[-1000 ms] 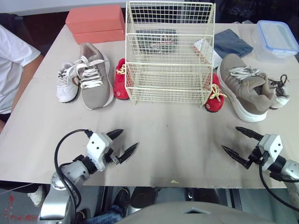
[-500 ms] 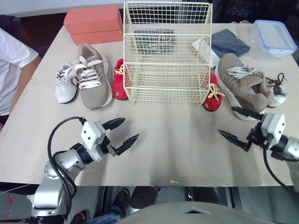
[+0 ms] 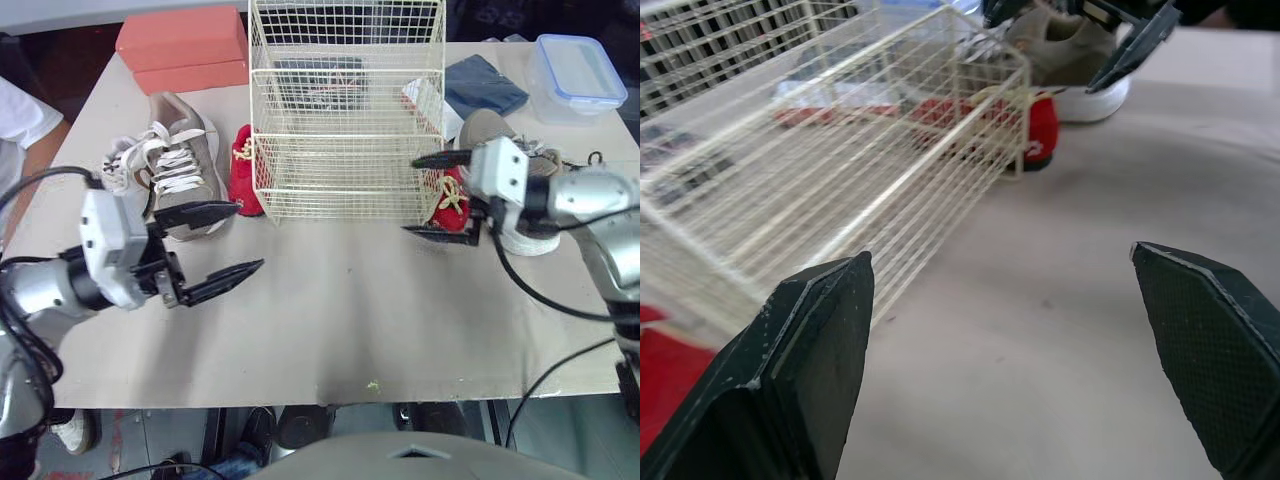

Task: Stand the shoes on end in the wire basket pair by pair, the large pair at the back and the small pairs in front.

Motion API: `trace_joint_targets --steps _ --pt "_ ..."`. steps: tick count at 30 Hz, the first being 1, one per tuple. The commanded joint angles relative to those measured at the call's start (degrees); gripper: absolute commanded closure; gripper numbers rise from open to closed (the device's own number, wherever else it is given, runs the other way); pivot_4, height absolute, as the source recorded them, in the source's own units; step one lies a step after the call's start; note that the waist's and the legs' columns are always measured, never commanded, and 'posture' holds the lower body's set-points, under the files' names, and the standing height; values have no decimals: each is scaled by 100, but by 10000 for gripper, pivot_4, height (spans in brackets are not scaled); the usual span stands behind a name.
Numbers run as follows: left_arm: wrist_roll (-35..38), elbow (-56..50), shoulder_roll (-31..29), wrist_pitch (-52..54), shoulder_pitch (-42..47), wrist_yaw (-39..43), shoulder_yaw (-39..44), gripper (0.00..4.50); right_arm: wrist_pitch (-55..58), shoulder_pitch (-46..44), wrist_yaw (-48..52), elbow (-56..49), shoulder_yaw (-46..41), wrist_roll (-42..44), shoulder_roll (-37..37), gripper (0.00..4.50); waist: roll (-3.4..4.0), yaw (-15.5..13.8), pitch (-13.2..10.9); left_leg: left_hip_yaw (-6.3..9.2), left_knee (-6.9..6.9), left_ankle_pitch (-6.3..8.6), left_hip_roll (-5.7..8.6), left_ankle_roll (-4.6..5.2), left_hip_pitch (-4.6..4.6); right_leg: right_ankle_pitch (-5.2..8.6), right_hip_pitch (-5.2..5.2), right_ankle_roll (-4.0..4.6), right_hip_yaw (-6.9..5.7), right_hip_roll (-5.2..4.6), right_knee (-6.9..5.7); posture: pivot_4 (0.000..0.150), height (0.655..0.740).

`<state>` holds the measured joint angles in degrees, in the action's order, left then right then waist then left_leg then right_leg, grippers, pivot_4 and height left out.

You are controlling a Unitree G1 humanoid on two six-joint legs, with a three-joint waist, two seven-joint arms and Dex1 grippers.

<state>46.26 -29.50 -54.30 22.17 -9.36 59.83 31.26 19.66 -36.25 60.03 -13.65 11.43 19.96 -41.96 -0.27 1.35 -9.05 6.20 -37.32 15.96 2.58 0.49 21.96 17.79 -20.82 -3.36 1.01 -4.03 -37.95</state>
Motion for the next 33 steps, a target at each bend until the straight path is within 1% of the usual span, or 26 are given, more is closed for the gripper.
trace_joint_targets --steps 1,4,8,9,11,13,14,18,19,25,29,33 --pt "252 -276 -134 346 -197 18 655 479 130 -493 277 233 361 -222 189 0 -1 -2 -5 0 0 0 0 0 5 0 -6 0 1 -1 1 1500 7400" --pt "416 -448 -20 593 -377 -141 974 479 156 -763 491 460 606 -406 295 0 -2 -23 -7 1 -1 -1 1 -1 20 0 -20 0 2 -4 1 1500 7400" --pt "783 -607 156 908 -519 -462 1304 479 -31 -1127 600 932 903 -829 468 0 -2 -22 -7 1 -12 -8 1 -12 61 -2 -72 -1 9 -4 -17 1500 7400" --pt "914 -609 187 972 -510 -529 1395 158 -74 -1232 598 1085 950 -930 539 2457 -2 -23 -7 2 -12 -9 1 -14 66 -2 -78 0 8 -3 -21 1500 7400" --pt "1058 -625 214 1065 -503 -595 1508 0 -146 -1358 610 1297 998 -1074 636 8140 -2 -22 -7 4 -11 -12 0 -20 68 -2 -79 0 7 -1 -30 1500 7400" --pt "991 -643 150 1129 -636 -480 1607 0 -213 -1480 592 1513 1053 -1266 718 15903 -2 -18 -6 5 -11 -15 0 -24 69 -2 -83 1 7 -1 -38 1500 7400" --pt "970 -649 129 1150 -681 -439 1640 0 -239 -1510 596 1577 1059 -1331 746 21981 -2 -9 -7 4 -11 -15 0 -25 69 -2 -83 1 8 -1 -39 1500 7400" --pt "971 -522 59 1186 -788 -223 1951 0 -335 -1581 612 1663 995 -1486 810 42554 -3 37 -6 1 -13 -17 1 -27 69 -2 -87 1 8 0 -47 1500 7400" --pt "963 -489 42 1193 -805 -156 2008 0 -343 -1591 626 1647 983 -1516 804 44583 -2 46 -7 2 -12 -18 0 -28 69 -2 -87 2 8 0 -50 1500 7400" --pt "976 -337 -53 1215 -736 91 2130 0 -41 -1571 744 1272 907 -1484 759 44583 -2 68 -7 2 -12 -19 1 -30 69 -2 -91 2 8 -1 -56 1500 7400" --pt "938 -262 -95 1224 -747 248 2171 0 709 -1546 698 650 791 -1289 735 44583 0 83 -8 2 -11 -19 1 -30 76 -1 -99 2 11 -1 -55 1500 7400" --pt "890 -206 -89 1206 -776 371 2193 0 1133 -1310 727 14 780 -1102 648 44583 0 84 -8 2 -10 -19 1 -30 80 -1 -103 3 13 -2 -54 1500 7400"
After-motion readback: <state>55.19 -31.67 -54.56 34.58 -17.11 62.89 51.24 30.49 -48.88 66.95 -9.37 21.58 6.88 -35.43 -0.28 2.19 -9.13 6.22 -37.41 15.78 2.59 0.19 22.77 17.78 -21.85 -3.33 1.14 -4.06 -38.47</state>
